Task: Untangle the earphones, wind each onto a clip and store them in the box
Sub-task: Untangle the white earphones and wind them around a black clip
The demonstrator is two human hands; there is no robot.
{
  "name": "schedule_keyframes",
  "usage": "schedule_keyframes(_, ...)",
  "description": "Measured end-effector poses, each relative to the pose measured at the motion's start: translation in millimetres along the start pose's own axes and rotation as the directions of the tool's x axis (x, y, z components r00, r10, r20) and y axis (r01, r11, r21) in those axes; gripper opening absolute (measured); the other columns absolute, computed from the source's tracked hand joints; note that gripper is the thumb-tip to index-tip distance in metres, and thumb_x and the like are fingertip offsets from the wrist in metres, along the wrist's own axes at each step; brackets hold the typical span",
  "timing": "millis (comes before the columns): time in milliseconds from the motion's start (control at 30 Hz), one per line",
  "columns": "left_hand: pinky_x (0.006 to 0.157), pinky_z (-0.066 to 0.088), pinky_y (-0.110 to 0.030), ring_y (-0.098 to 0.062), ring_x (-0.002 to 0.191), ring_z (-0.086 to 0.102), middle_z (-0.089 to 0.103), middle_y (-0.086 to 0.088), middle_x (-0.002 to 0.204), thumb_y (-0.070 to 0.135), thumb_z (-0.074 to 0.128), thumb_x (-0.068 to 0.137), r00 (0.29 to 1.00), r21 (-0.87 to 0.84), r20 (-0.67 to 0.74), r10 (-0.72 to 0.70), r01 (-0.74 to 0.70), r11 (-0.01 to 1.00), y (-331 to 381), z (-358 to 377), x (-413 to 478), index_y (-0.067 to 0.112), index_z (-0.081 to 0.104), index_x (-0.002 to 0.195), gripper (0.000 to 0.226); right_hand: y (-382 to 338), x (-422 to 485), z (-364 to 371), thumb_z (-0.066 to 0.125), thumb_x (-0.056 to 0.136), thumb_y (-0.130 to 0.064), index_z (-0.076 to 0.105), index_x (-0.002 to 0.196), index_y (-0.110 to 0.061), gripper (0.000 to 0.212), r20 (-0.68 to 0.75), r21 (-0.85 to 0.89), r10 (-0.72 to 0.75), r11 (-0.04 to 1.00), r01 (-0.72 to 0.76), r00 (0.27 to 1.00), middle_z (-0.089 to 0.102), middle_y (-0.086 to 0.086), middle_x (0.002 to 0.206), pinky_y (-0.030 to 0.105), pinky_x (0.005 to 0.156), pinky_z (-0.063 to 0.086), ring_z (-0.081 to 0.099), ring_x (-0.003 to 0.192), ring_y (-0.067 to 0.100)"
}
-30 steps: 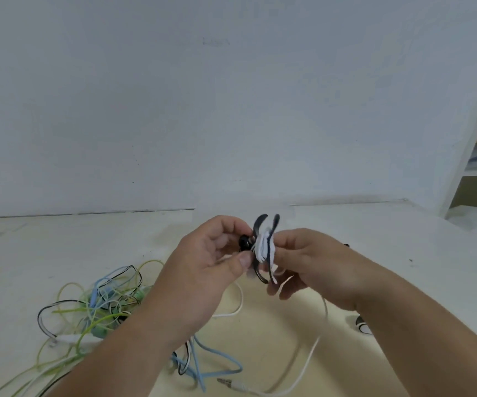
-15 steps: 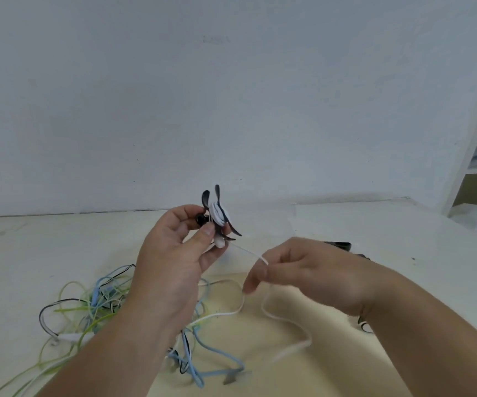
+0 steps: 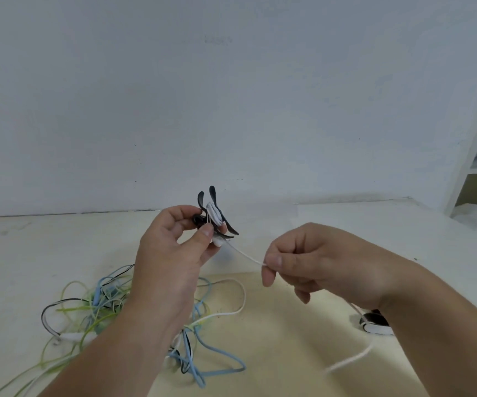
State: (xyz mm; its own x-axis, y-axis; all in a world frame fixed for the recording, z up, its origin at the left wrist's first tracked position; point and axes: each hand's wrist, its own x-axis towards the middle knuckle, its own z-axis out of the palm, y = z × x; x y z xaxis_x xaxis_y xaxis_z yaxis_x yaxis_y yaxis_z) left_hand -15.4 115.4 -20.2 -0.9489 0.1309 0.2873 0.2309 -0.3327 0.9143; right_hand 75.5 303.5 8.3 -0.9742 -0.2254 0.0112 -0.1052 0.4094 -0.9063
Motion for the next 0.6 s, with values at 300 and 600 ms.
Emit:
schedule_keyframes(300, 0.079, 0.060, -0.038, -0.025, 0.080, 0.066, 0.072, -0.010, 0.084, -0.007, 0.053, 0.094, 0.988, -0.170, 0.056, -0.144, 0.151, 0.974, 0, -3, 3, 0.006, 0.060, 0.098, 0.014, -3, -6, -9, 0.050, 0.095, -0.038, 0.068, 0.074, -0.015, 0.037, -0.047, 0.006, -0.040, 0.999, 0.041, 0.998, 0.032, -0.008, 0.055, 0.030, 0.061, 0.043, 0.028, 0.052, 0.015)
schedule_keyframes(600, 0.080, 0.060, -0.039, -0.026, 0.080, 0.073, 0.070, -0.009, 0.094, -0.001, 0.064, 0.091, 0.999, 0.278, 0.042, 0.033, -0.043, 0.960, -8, -3, -1, 0.016, 0.064, 0.096, 0.018, -10, -7, 1, 0.054, 0.094, -0.038, 0.071, 0.070, -0.015, 0.038, 0.054, -0.011, -0.079, 0.997, 0.080, 0.995, 0.030, 0.002, 0.056, 0.026, 0.057, 0.040, 0.031, 0.054, 0.016)
